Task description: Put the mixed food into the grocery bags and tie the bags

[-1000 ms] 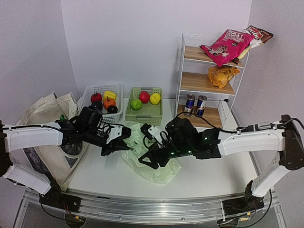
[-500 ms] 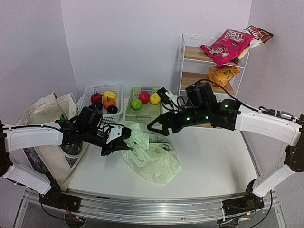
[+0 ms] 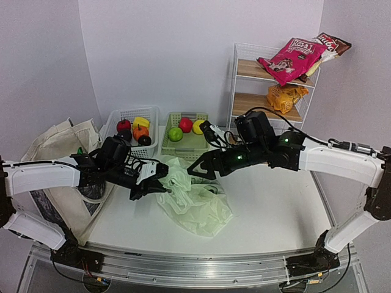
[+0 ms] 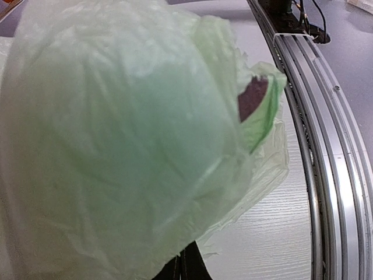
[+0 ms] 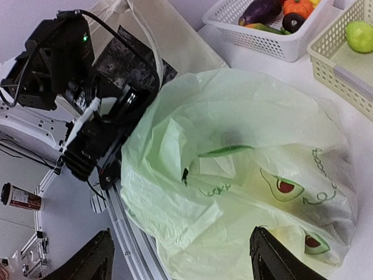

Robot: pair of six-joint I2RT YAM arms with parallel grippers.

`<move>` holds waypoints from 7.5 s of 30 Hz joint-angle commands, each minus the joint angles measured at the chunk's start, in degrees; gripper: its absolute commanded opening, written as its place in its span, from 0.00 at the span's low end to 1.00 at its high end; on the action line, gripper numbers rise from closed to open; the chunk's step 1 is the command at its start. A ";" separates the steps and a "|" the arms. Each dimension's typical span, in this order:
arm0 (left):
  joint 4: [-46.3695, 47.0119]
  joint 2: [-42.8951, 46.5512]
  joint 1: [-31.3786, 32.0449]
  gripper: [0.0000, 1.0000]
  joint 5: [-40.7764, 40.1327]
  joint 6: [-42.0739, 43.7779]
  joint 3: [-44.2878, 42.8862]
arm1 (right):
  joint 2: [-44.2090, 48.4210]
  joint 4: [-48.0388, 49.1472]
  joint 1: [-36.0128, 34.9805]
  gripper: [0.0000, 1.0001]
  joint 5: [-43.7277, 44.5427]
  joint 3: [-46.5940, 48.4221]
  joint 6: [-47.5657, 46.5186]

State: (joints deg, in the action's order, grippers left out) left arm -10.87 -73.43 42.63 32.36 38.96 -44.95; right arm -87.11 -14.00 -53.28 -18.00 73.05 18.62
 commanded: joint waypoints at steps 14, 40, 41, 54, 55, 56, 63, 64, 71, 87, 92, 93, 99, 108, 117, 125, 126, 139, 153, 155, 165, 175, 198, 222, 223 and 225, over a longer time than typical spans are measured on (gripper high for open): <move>1.39 0.94 -0.36 0.00 0.81 -0.56 -2.47 | -7.92 9.32 -0.36 0.70 -13.64 0.90 8.98; 1.64 1.16 -0.37 0.00 0.73 -0.10 -2.88 | -8.47 8.04 5.24 0.00 -12.22 -5.88 6.17; 1.64 1.24 -0.36 0.00 0.75 -0.11 -2.95 | -8.96 8.17 5.16 0.00 -13.05 -6.19 5.46; 0.23 0.16 -0.40 0.00 3.78 0.31 -3.40 | -19.88 17.30 2.41 0.00 -18.36 -1.31 7.41; -0.70 -0.05 -0.64 0.02 3.18 1.28 -3.47 | -19.89 18.12 2.42 0.00 -18.08 -1.75 7.48; -1.65 -0.17 -1.28 0.04 2.73 2.22 -3.54 | -19.80 18.74 2.43 0.01 -17.92 -2.10 7.52; -5.87 -1.41 -7.79 0.28 2.96 7.73 -7.16 | -19.47 20.65 2.30 0.02 -17.82 -2.63 7.91; -6.43 -1.49 -7.82 0.30 3.16 9.05 -7.47 | -19.68 21.02 2.19 0.02 -17.64 -2.47 7.89; -3.00 -4.00 -7.24 0.25 3.43 12.67 -6.76 | -22.90 22.59 1.78 0.02 -13.77 -0.26 7.16; 1.66 -9.14 -6.60 0.25 11.86 15.09 -8.15 | -27.07 30.71 1.81 0.01 -11.36 3.51 6.97; 1.03 -10.53 -6.68 0.29 13.49 12.79 -10.22 | -28.54 33.57 1.72 0.02 -13.92 5.01 8.93; 1.32 -10.67 -6.71 0.29 12.80 12.17 -10.31 | -28.46 34.16 1.69 0.02 -14.57 4.79 9.22; 2.38 -10.39 -7.34 0.32 10.05 12.03 -9.71 | -26.31 36.46 1.13 0.02 -18.69 2.25 9.91; 1.97 -10.37 -7.30 0.47 12.48 13.27 -9.97 | -23.15 38.50 0.20 0.02 -18.12 3.45 8.00; 2.62 -10.47 -7.26 0.27 12.68 11.45 -10.38 | -25.14 42.46 -0.32 0.02 -15.25 3.98 7.27; 1.47 -9.53 -7.33 0.00 11.93 11.08 -10.69 | -24.52 46.05 -0.26 0.15 -10.00 1.19 5.95; 1.32 -9.33 -7.35 0.00 11.28 10.84 -10.74 | -23.55 45.97 -0.26 0.18 -9.06 -0.03 5.31; 2.25 -6.68 -7.98 0.00 7.68 6.97 -9.07 | -5.16 17.40 1.22 0.51 4.28 -10.09 -5.28; 4.39 -3.16 -7.91 0.00 6.20 1.48 -6.85 | 0.28 2.55 1.81 0.73 6.76 -1.95 -5.26; 4.97 -3.26 -7.91 0.00 5.98 0.54 -6.96 | 0.17 1.74 1.82 0.80 3.36 -0.61 -3.42; 8.47 -2.64 -6.26 0.00 4.50 -13.19 -9.68 | -1.32 6.76 -3.21 0.85 0.59 0.41 -0.49; 12.64 0.58 -0.43 0.00 5.42 -26.62 -10.24 | -12.95 17.28 -7.61 0.87 6.09 5.62 2.99; 0.65 4.55 -4.72 1.00 6.74 -12.83 -19.18 | 1.70 1.34 -6.33 0.00 -5.85 3.67 -17.76; 1.70 -1.38 -10.90 0.00 21.89 -26.84 -21.11 | 5.17 2.77 -0.40 0.02 23.86 -2.64 -4.69; 1.97 -0.89 -11.61 0.00 22.01 -26.85 -20.32 | 6.74 3.05 0.71 0.02 27.19 -4.79 -0.80; 2.23 0.36 -11.87 0.00 22.50 -24.27 -18.31 | 9.30 3.80 2.03 0.02 33.43 -9.46 6.16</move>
State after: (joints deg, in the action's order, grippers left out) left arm -15.12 -77.09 33.14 54.66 19.81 -65.96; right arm -84.08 -10.96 -54.87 -3.18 70.56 9.08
